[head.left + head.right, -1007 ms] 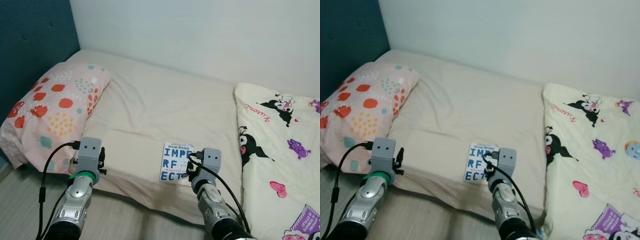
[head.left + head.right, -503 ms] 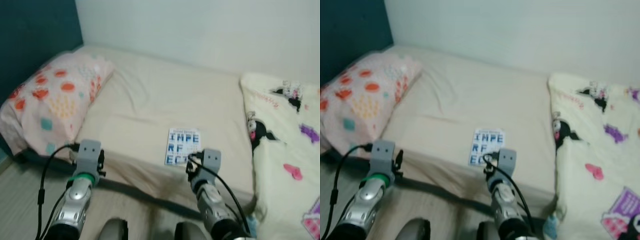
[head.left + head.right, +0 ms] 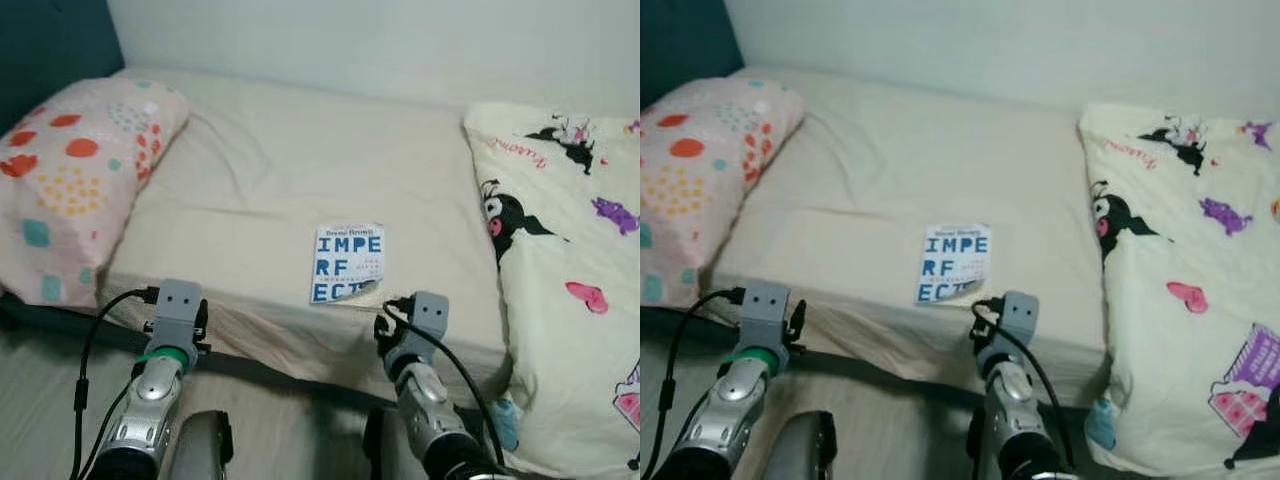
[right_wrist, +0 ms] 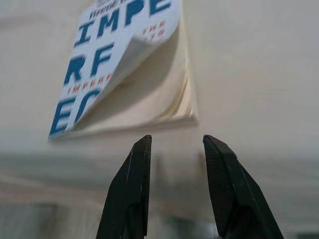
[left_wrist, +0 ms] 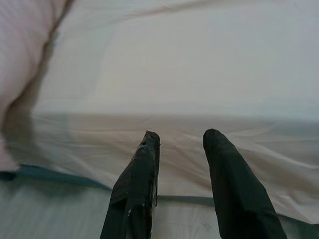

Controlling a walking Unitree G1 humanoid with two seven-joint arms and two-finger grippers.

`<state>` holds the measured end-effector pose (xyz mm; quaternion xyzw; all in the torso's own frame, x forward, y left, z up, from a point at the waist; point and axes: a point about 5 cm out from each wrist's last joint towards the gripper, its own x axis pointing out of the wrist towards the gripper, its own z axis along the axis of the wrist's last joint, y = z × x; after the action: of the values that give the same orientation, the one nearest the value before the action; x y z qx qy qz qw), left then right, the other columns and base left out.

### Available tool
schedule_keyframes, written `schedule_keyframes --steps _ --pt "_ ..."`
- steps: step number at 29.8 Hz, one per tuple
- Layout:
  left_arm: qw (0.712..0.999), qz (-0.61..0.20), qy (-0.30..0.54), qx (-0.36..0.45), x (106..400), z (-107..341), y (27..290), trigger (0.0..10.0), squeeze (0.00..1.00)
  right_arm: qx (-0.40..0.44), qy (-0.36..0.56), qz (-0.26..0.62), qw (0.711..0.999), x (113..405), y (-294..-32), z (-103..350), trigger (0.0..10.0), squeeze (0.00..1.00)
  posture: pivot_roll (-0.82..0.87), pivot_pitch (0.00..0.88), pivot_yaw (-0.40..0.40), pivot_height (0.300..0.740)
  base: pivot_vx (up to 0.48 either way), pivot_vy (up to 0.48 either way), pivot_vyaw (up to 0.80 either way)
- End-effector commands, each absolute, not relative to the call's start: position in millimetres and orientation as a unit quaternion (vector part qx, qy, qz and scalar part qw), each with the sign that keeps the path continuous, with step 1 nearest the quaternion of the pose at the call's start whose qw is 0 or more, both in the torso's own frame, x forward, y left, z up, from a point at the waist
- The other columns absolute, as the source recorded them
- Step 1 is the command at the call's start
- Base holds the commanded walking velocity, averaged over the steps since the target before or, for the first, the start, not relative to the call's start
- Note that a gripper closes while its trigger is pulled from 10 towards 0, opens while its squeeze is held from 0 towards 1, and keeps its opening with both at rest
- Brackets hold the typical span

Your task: Clean up the room

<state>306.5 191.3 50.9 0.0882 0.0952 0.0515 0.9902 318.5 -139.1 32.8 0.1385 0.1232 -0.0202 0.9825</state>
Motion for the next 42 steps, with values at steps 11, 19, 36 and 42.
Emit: schedule_keyframes --steps 11,19,36,42 --pt "0.99 0.055 0.091 0.095 307 52 201 10.0 0.0 0.142 0.1 -0.018 0.985 332 -140 49 10.0 0.0 0.09 0.0 -0.002 0.566 0.0 0.0 0.0" --pt "0.992 0.045 0.078 0.094 316 61 194 10.0 0.0 0.151 0.085 -0.015 0.985 345 -145 64 10.0 0.95 0.09 0.0 -0.002 0.566 0.0 0.0 0.0" --pt "0.992 0.057 0.069 0.091 310 63 202 10.0 0.0 0.237 0.076 -0.007 0.968 364 -144 85 10.0 1.0 0.15 0.0 -0.033 0.566 0.0 0.0 0.0" --pt "0.991 0.078 0.074 0.075 308 60 208 10.0 0.0 0.231 0.075 -0.024 0.97 364 -150 85 10.0 1.0 0.14 0.0 -0.021 0.566 0.0 0.0 0.0"
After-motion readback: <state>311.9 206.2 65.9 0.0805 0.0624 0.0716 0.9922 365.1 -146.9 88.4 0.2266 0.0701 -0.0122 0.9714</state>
